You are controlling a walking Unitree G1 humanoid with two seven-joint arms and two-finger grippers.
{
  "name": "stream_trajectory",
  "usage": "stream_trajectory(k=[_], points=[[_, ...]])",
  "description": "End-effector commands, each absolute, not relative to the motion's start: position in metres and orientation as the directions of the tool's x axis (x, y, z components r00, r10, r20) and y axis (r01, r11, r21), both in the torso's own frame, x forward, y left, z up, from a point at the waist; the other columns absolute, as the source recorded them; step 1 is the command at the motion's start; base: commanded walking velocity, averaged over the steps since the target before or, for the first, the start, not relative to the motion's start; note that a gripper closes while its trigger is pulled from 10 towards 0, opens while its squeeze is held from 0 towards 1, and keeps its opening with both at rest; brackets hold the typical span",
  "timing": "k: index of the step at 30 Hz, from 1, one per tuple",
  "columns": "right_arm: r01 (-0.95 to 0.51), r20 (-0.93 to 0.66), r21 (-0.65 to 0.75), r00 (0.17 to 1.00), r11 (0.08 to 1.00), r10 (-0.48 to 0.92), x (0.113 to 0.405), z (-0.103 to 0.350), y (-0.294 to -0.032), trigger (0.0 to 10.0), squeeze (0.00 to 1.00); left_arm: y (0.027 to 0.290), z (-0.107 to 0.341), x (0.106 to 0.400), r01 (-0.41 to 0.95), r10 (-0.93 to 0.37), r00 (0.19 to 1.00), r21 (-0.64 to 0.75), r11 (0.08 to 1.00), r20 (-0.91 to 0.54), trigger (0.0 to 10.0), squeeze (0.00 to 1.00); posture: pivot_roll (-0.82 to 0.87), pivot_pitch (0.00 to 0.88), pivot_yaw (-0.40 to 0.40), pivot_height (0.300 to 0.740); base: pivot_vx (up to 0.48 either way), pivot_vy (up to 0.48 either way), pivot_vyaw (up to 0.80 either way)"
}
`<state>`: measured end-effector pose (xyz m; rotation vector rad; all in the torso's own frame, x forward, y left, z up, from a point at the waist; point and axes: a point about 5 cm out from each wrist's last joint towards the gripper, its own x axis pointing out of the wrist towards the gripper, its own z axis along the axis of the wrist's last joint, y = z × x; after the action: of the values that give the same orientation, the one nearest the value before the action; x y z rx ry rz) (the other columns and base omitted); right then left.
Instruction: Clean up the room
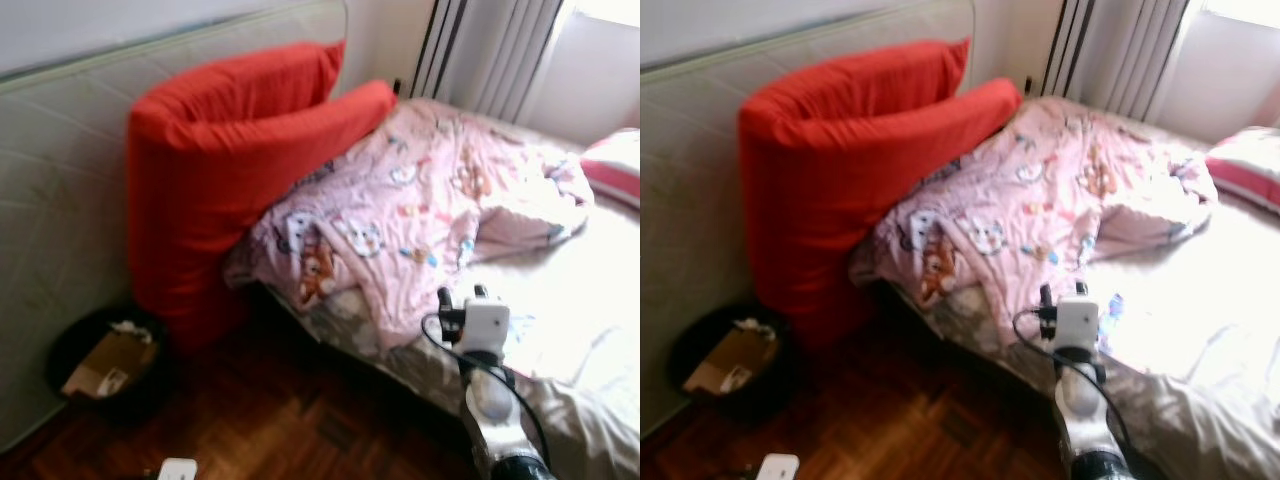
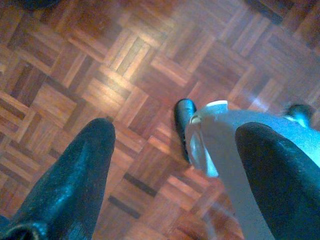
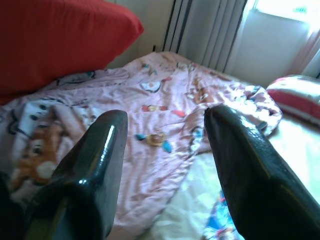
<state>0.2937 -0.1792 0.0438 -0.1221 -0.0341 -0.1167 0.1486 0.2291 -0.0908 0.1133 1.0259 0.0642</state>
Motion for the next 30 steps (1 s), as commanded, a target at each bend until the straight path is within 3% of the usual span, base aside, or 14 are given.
stream_trajectory(k=[1, 5, 8, 11, 12, 15, 17, 20, 23, 27, 30], points=[[0.098, 0.008, -0.116, 0.995, 0.988, -0.098, 0.278, 0.033, -0.18, 10.0, 0.0, 0.223, -0.094, 0.143, -0.016, 0.1, 0.507, 0.106, 0.994, -0.856, 10.0, 0.0, 0.02, 0.004, -0.059, 0.74, 0.0, -0.292, 0.0], [0.093, -0.009, -0.127, 0.995, 0.988, -0.094, 0.272, 0.027, -0.179, 10.0, 0.0, 0.223, -0.096, 0.138, -0.018, 0.102, 0.5, 0.108, 0.994, -0.86, 10.0, 0.0, 0.0, 0.023, -0.05, 0.74, 0.0, -0.293, 0.0], [0.12, -0.113, -0.129, 0.984, 0.984, -0.135, 0.27, 0.012, -0.185, 10.0, 0.0, 0.222, -0.097, 0.134, -0.007, 0.097, 0.495, 0.108, 0.994, -0.863, 10.0, 0.0, -0.01, 0.042, -0.04, 0.74, 0.0, -0.292, 0.0], [0.141, -0.279, -0.166, 0.943, 0.976, -0.184, 0.261, -0.009, -0.196, 10.0, 0.0, 0.219, -0.1, 0.128, 0.004, 0.088, 0.481, 0.102, 0.995, -0.872, 10.0, 0.0, -0.02, 0.046, -0.042, 0.74, 0.0, -0.292, 0.0], [0.137, -0.4, -0.087, 0.902, 0.987, -0.16, 0.253, -0.024, -0.198, 10.0, 0.0, 0.216, -0.101, 0.126, 0.008, 0.081, 0.474, 0.096, 0.995, -0.877, 10.0, 0.0, -0.02, 0.057, -0.044, 0.74, 0.0, -0.292, 0.0], [0.112, -0.484, -0.127, 0.86, 0.986, -0.16, 0.24, -0.036, -0.205, 10.0, 0.0, 0.212, -0.103, 0.122, 0.003, 0.076, 0.47, 0.087, 0.996, -0.879, 10.0, 0.0, -0.01, 0.062, -0.047, 0.74, 0.0, -0.292, 0.0], [0.048, -0.602, -0.157, 0.787, 0.986, -0.134, 0.222, -0.052, -0.211, 10.0, 0.0, 0.208, -0.104, 0.121, -0.004, 0.068, 0.47, 0.075, 0.997, -0.88, 10.0, 0.0, 0.0, 0.068, -0.044, 0.74, 0.0, -0.292, 0.0], [0.031, -0.641, -0.17, 0.756, 0.985, -0.134, 0.213, -0.058, -0.215, 10.0, 0.0, 0.205, -0.105, 0.121, -0.002, 0.063, 0.471, 0.071, 0.997, -0.88, 10.0, 0.0, 0.0, 0.076, -0.041, 0.74, 0.0, -0.292, 0.0], [0.053, -0.71, -0.093, 0.696, 0.994, -0.103, 0.199, -0.068, -0.215, 10.0, 0.0, 0.204, -0.105, 0.121, 0.015, 0.058, 0.472, 0.073, 0.997, -0.88, 10.0, 0.0, -0.01, 0.089, -0.035, 0.74, 0.0, -0.291, 0.0], [0.073, -0.712, -0.08, 0.694, 0.994, -0.108, 0.199, -0.069, -0.212, 10.0, 0.0, 0.206, -0.104, 0.122, 0.039, 0.055, 0.471, 0.083, 0.996, -0.88, 10.0, 0.0, -0.05, 0.114, 0.011, 0.74, 0.0, -0.29, 0.0], [0.101, -0.755, -0.018, 0.651, 0.995, -0.079, 0.187, -0.078, -0.199, 10.0, 0.0, 0.214, -0.102, 0.123, 0.066, 0.065, 0.464, 0.108, 0.992, -0.883, 10.0, 0.0, -0.05, 0.101, 0.002, 0.74, 0.0, -0.291, 0.0]])
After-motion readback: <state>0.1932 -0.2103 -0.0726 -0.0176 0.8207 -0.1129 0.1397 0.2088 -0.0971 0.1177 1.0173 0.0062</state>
